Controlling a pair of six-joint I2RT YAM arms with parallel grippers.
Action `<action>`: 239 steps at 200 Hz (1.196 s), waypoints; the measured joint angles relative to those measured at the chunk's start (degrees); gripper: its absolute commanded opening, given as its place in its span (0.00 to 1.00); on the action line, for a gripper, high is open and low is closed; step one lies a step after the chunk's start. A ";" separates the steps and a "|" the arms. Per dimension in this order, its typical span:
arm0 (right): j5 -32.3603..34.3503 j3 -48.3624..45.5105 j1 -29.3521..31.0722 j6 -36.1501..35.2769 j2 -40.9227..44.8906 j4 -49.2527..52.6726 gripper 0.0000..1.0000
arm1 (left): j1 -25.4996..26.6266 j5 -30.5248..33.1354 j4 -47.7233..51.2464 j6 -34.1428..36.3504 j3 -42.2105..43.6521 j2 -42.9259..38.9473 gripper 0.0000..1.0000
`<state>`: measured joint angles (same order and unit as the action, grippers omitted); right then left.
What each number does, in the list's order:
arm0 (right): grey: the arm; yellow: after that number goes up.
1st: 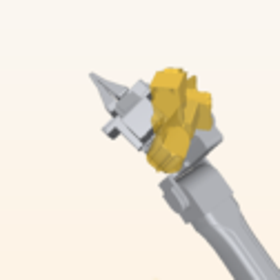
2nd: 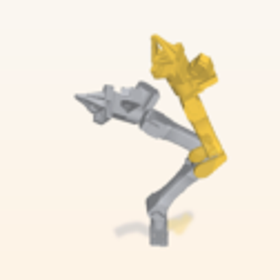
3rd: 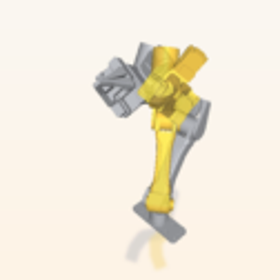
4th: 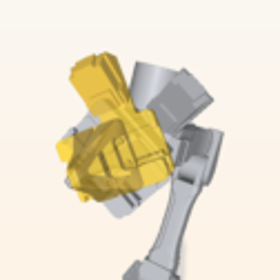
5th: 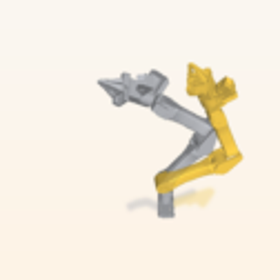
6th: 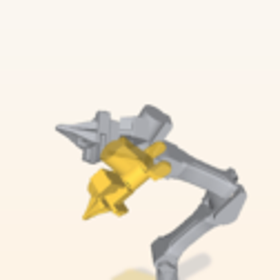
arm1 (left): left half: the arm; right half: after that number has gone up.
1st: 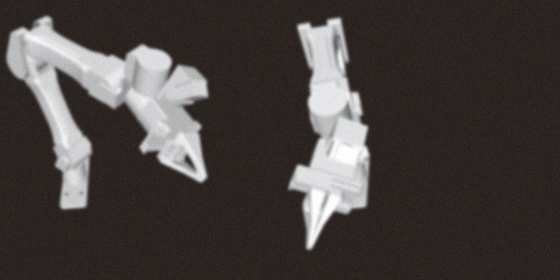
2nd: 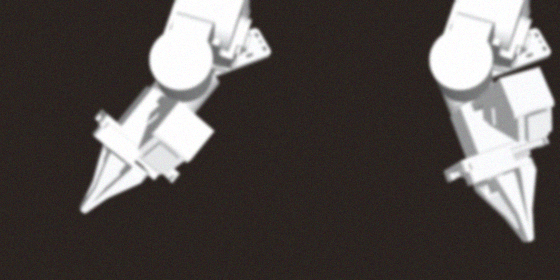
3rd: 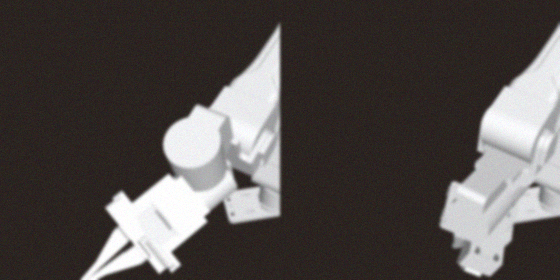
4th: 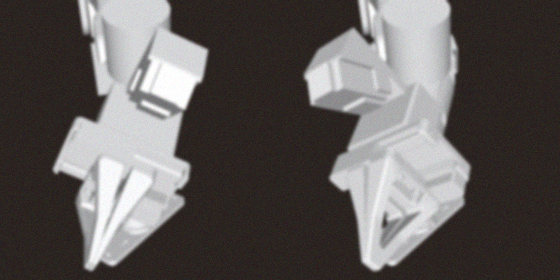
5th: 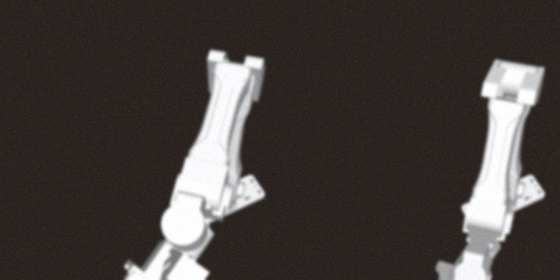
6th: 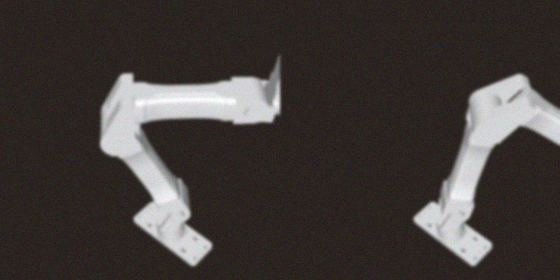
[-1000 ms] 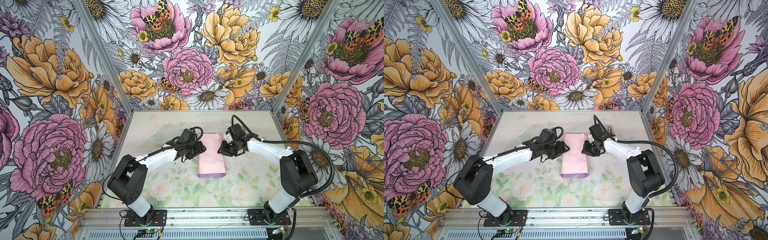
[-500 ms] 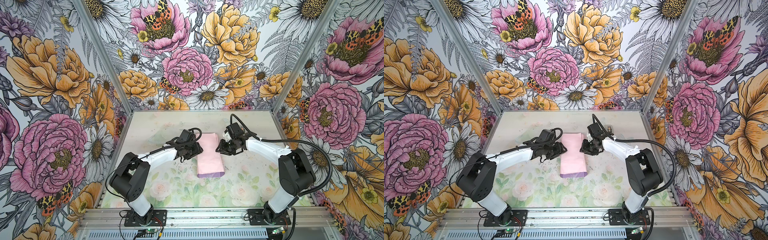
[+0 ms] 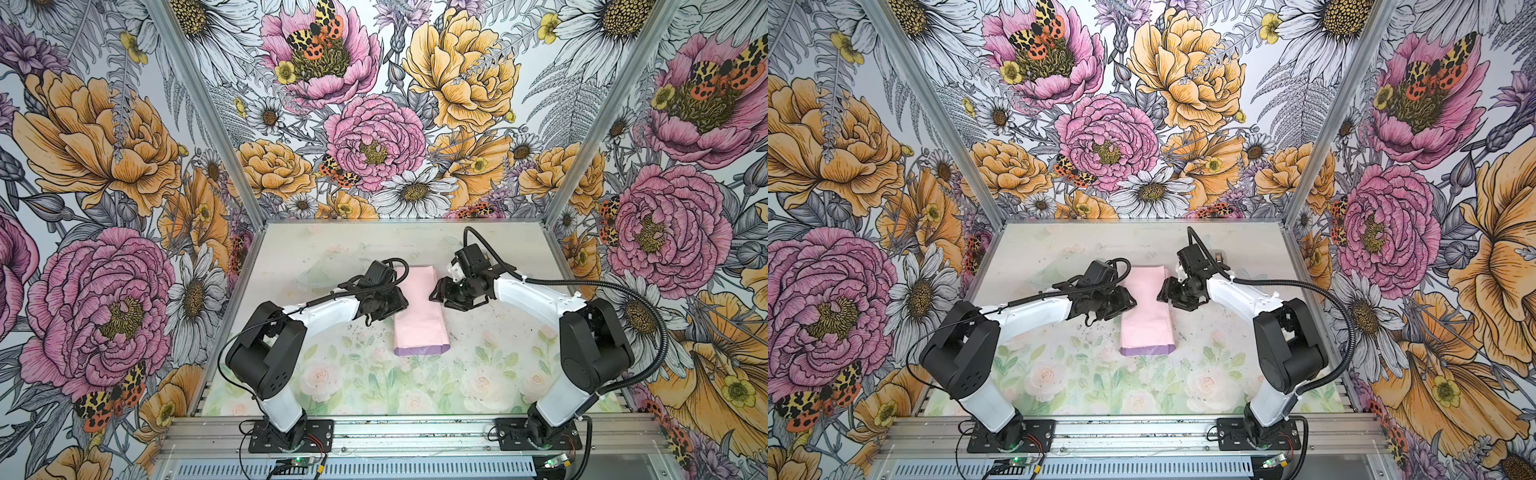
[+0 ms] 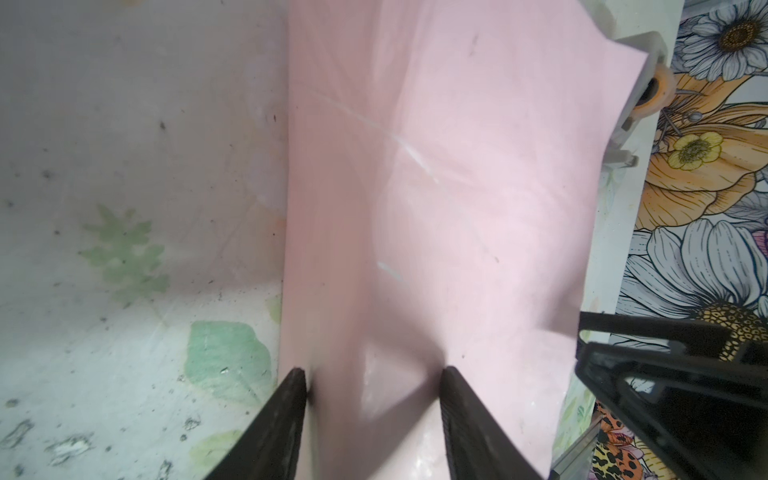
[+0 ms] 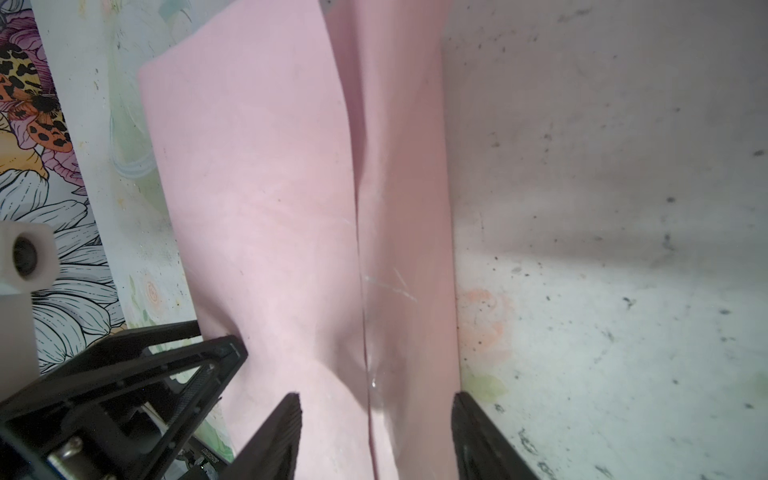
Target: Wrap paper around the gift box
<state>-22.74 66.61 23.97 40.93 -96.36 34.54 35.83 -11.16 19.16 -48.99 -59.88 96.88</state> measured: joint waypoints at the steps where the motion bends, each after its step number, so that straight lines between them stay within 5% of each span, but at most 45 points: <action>1: 0.00 0.00 0.00 -0.02 0.00 0.02 0.55 | 0.02 0.02 0.00 0.02 -0.04 0.02 0.53; 54: 0.59 0.00 1.09 0.59 0.00 0.96 0.30 | 0.17 0.35 0.74 0.98 -2.64 1.99 0.52; 147: 4.52 0.00 1.27 2.14 0.00 1.44 0.22 | -0.42 2.60 3.63 5.95 -7.13 0.17 0.56; 191: 4.57 0.00 1.25 1.33 -0.07 1.42 0.22 | -0.44 0.85 1.90 8.52 -8.90 -5.35 0.36; 239: 4.52 0.00 1.25 0.98 -0.11 1.36 0.21 | 1.60 -3.74 -0.72 10.03 -11.98 1.81 0.25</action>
<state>-18.22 66.61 25.21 41.91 -96.47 35.90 37.43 -14.90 18.44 -38.96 -71.85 98.70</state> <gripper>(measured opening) 0.210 0.264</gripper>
